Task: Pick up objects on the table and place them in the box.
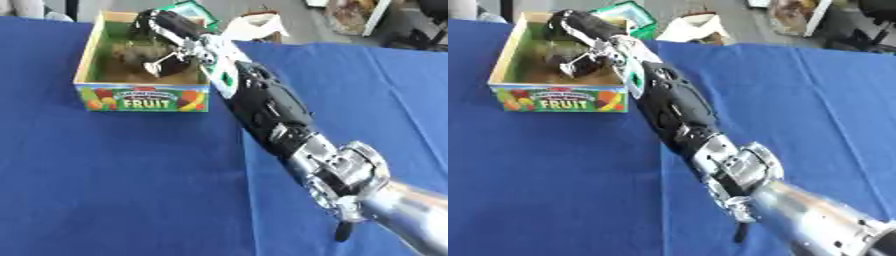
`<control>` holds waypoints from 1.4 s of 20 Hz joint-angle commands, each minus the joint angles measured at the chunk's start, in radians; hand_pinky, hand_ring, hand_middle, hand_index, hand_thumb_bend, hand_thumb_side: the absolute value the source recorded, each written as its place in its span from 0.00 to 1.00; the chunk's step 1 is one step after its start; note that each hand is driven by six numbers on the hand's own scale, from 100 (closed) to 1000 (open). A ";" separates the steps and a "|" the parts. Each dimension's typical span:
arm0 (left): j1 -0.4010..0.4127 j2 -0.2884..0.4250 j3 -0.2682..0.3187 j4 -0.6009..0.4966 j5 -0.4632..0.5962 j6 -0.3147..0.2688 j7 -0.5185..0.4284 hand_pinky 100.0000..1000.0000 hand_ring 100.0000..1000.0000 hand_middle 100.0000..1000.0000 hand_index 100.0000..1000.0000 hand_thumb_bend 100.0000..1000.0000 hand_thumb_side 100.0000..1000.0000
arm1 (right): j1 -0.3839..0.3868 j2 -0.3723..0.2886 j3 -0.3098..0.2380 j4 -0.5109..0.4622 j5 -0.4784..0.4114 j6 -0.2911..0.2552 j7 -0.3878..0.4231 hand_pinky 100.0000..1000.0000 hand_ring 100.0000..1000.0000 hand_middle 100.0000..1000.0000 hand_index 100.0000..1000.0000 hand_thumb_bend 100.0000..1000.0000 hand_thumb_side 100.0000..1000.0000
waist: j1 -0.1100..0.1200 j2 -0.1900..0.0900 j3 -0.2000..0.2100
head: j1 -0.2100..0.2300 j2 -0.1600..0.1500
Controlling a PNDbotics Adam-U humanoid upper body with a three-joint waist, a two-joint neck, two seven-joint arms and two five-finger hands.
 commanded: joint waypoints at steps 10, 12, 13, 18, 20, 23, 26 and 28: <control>0.011 0.022 0.013 -0.014 -0.004 -0.001 0.011 0.42 0.58 0.53 0.65 0.54 0.44 | -0.023 -0.107 0.020 -0.106 -0.064 -0.022 0.006 0.62 0.77 0.75 0.79 0.10 0.00 | 0.007 -0.023 -0.061 | 0.034 -0.005; 0.019 0.028 0.019 -0.011 -0.007 -0.002 0.017 0.42 0.58 0.53 0.65 0.54 0.43 | -0.013 -0.149 0.025 -0.147 -0.103 -0.029 0.018 0.62 0.77 0.75 0.80 0.03 0.00 | 0.006 -0.025 -0.084 | 0.048 -0.003; 0.024 0.031 0.023 -0.010 -0.008 -0.002 0.021 0.42 0.58 0.53 0.65 0.54 0.44 | -0.003 -0.176 0.026 -0.172 -0.129 -0.030 0.021 0.62 0.77 0.75 0.80 0.10 0.00 | 0.006 -0.026 -0.098 | 0.059 -0.002; 0.046 0.046 0.050 -0.008 -0.015 -0.005 0.047 0.42 0.58 0.53 0.65 0.54 0.44 | 0.110 -0.316 0.000 -0.288 -0.317 0.010 -0.001 0.59 0.76 0.73 0.80 0.05 0.00 | 0.014 -0.025 -0.169 | 0.110 -0.004; 0.052 0.050 0.061 -0.008 -0.016 -0.006 0.058 0.42 0.58 0.53 0.65 0.54 0.44 | 0.175 -0.363 -0.023 -0.321 -0.412 0.046 -0.035 0.58 0.76 0.73 0.80 0.02 0.00 | 0.016 -0.022 -0.191 | 0.127 -0.007; 0.057 0.051 0.076 -0.009 -0.018 -0.006 0.074 0.42 0.59 0.53 0.65 0.54 0.44 | 0.291 -0.421 -0.074 -0.375 -0.556 0.103 -0.107 0.56 0.76 0.72 0.80 0.00 0.00 | 0.023 -0.017 -0.224 | 0.168 -0.017; 0.060 0.050 0.085 -0.009 -0.020 -0.006 0.086 0.42 0.59 0.53 0.65 0.54 0.44 | 0.406 -0.448 -0.126 -0.447 -0.693 0.145 -0.177 0.54 0.75 0.72 0.79 0.00 0.00 | 0.028 -0.015 -0.243 | 0.195 -0.018; 0.062 0.051 0.091 -0.009 -0.020 -0.006 0.094 0.42 0.59 0.53 0.65 0.54 0.44 | 0.487 -0.448 -0.162 -0.503 -0.785 0.167 -0.236 0.53 0.75 0.71 0.79 0.00 0.00 | 0.030 -0.012 -0.253 | 0.202 -0.020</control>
